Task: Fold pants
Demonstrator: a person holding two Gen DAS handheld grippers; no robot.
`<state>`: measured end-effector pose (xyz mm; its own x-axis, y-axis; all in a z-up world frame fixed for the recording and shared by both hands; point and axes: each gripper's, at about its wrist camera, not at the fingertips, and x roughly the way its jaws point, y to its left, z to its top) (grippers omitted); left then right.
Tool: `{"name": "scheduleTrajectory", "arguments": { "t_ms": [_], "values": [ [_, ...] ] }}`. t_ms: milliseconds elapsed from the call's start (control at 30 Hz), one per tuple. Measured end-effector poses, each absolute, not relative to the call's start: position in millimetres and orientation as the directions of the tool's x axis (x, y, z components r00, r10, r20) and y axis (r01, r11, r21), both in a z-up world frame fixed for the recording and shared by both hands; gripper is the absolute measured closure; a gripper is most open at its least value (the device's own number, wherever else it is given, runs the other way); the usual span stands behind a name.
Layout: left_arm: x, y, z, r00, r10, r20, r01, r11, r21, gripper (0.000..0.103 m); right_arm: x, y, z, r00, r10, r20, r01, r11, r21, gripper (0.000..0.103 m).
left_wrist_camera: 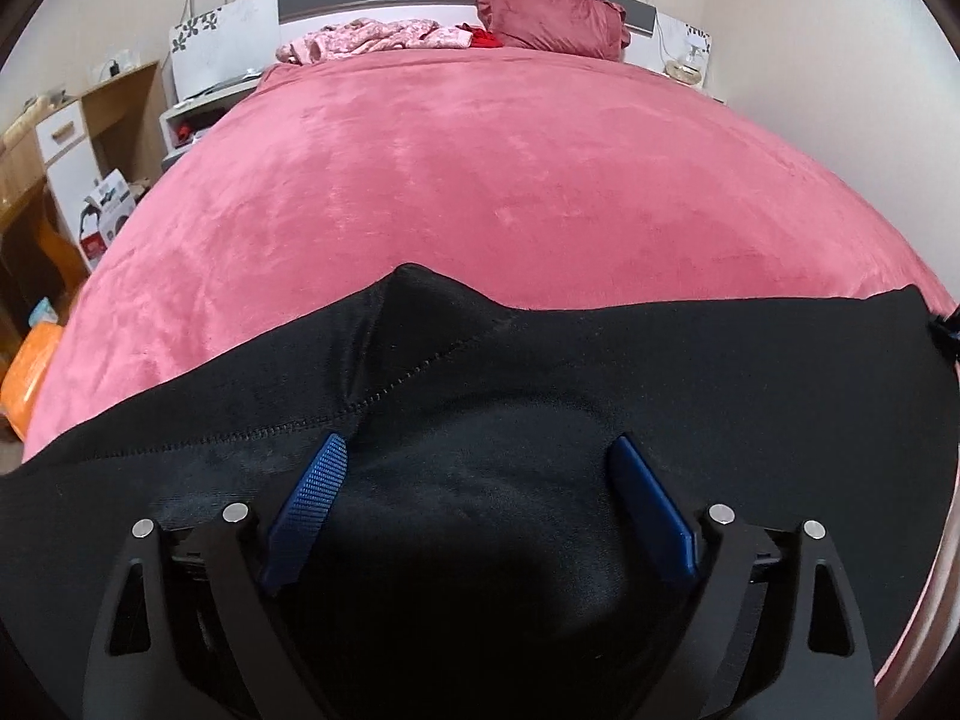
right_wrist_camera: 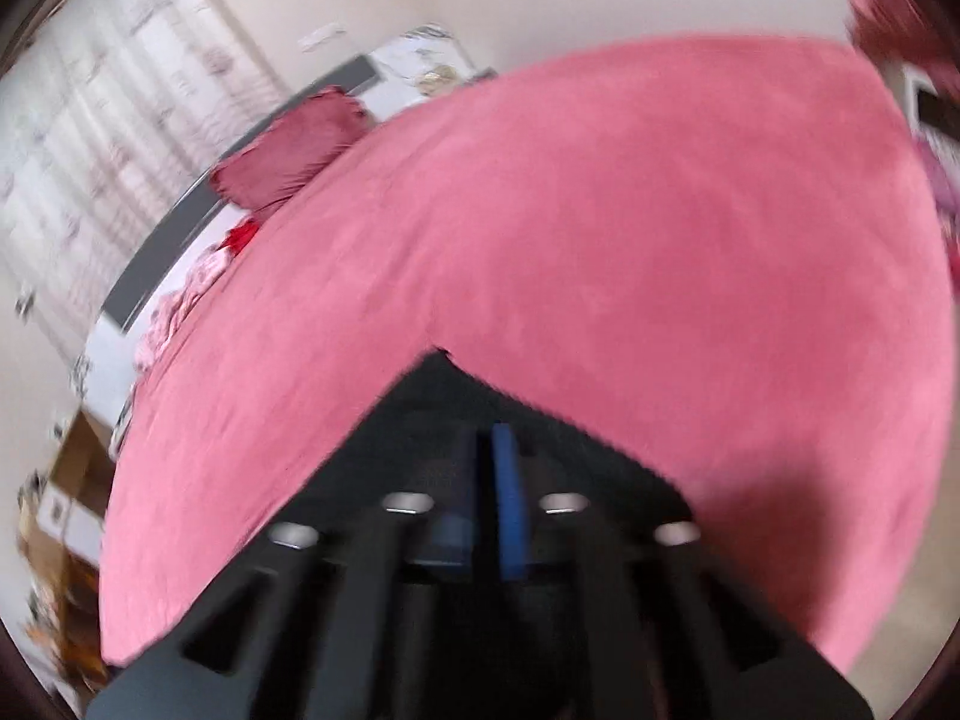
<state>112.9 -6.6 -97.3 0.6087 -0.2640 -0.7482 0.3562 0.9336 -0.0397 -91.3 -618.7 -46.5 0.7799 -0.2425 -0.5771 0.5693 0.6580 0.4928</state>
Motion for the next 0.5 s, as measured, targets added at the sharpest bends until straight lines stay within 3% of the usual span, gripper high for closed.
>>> {"name": "scheduleTrajectory", "arguments": {
  "t_ms": [33,100,167,333,433,500],
  "values": [
    [113,-6,-98,0.608,-0.267,-0.748,0.357,0.933,-0.043,0.013,-102,-616,-41,0.781,-0.281,-0.558,0.581,0.655,0.484,0.022],
    [114,-6,-98,0.602,-0.275,-0.750,0.364,0.930,-0.050,0.010,-125,-613,-33,0.786,-0.308,-0.536,0.586,0.645,0.490,0.022],
    [114,-8,-98,0.600,-0.271,-0.753,0.367,0.929,-0.042,0.005,-135,-612,-37,0.768,-0.286,-0.573,0.608,0.607,0.512,0.021],
    [111,-14,-97,0.614,-0.216,-0.760,0.341,0.940,0.008,0.004,-152,-614,-76,0.742,-0.134,-0.657,0.648,0.394,0.651,0.021],
    [101,-10,-92,0.614,-0.220,-0.758,0.297,0.954,-0.036,0.004,-156,-614,-78,0.747,-0.139,-0.650,0.645,0.386,0.659,0.019],
    [95,-10,-86,0.606,-0.293,-0.740,0.307,0.944,-0.123,0.004,-154,-616,-74,0.767,-0.123,-0.630,0.617,0.412,0.670,0.019]
  ]
}}
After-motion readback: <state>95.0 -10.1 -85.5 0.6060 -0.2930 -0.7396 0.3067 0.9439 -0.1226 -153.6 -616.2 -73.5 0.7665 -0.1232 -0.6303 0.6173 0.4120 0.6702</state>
